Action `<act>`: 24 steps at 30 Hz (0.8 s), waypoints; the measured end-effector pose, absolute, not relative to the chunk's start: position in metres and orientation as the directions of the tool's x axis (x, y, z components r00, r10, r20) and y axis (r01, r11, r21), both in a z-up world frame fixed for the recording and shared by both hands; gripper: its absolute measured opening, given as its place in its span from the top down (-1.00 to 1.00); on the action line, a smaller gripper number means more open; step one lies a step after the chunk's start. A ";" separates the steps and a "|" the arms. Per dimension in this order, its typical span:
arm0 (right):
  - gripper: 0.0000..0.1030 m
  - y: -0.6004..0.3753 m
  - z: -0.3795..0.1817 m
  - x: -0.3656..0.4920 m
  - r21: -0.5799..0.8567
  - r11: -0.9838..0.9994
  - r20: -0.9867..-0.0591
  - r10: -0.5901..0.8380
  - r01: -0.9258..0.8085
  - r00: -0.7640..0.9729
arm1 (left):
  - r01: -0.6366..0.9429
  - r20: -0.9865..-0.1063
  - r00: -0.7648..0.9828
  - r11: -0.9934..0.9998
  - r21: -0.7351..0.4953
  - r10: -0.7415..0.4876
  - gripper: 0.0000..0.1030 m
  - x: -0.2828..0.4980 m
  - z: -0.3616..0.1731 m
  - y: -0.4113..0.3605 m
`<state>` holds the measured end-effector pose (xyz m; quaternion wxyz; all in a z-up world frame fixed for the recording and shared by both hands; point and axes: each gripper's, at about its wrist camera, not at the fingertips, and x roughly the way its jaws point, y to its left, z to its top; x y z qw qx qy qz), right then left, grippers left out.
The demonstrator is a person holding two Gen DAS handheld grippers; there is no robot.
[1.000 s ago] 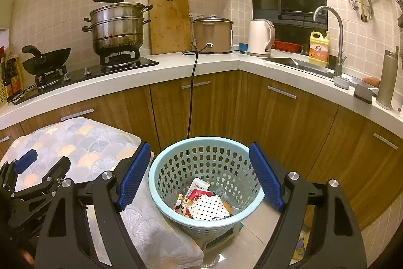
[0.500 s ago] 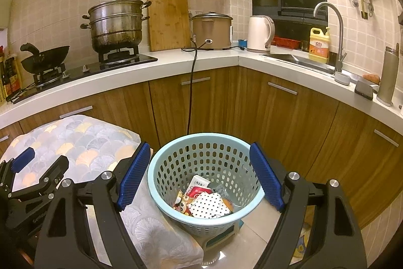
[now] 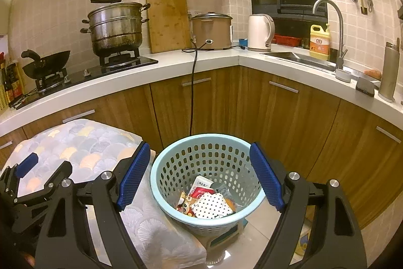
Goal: Collect trash
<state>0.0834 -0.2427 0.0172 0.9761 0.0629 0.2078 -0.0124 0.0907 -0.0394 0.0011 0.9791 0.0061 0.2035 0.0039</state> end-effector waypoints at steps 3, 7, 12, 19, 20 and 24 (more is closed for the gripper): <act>-0.50 -0.242 0.017 0.083 0.109 0.993 -0.405 -0.003 0.052 0.914 | 0.001 -0.401 0.916 1.000 0.016 0.005 -0.80 0.091 0.001 -0.040; -0.50 -0.241 0.017 0.084 0.107 0.993 -0.405 -0.006 0.053 0.914 | 0.003 -0.399 0.917 1.000 0.021 0.005 -0.82 0.091 0.002 -0.040; -0.50 -0.241 0.017 0.083 0.106 0.993 -0.404 -0.004 0.051 0.915 | 0.002 -0.399 0.917 1.000 0.020 0.007 -0.82 0.091 0.001 -0.039; -0.50 -0.240 0.017 0.084 0.103 0.993 -0.402 -0.004 0.050 0.916 | 0.003 -0.401 0.916 1.000 0.021 0.005 -0.83 0.091 0.001 -0.039; -0.50 -0.240 0.017 0.084 0.104 0.993 -0.401 -0.004 0.049 0.916 | 0.002 -0.402 0.916 1.000 0.022 0.007 -0.83 0.091 0.001 -0.039; -0.50 -0.240 0.018 0.083 0.105 0.993 -0.398 -0.002 0.048 0.917 | 0.002 -0.402 0.916 1.000 0.021 0.006 -0.83 0.091 0.001 -0.039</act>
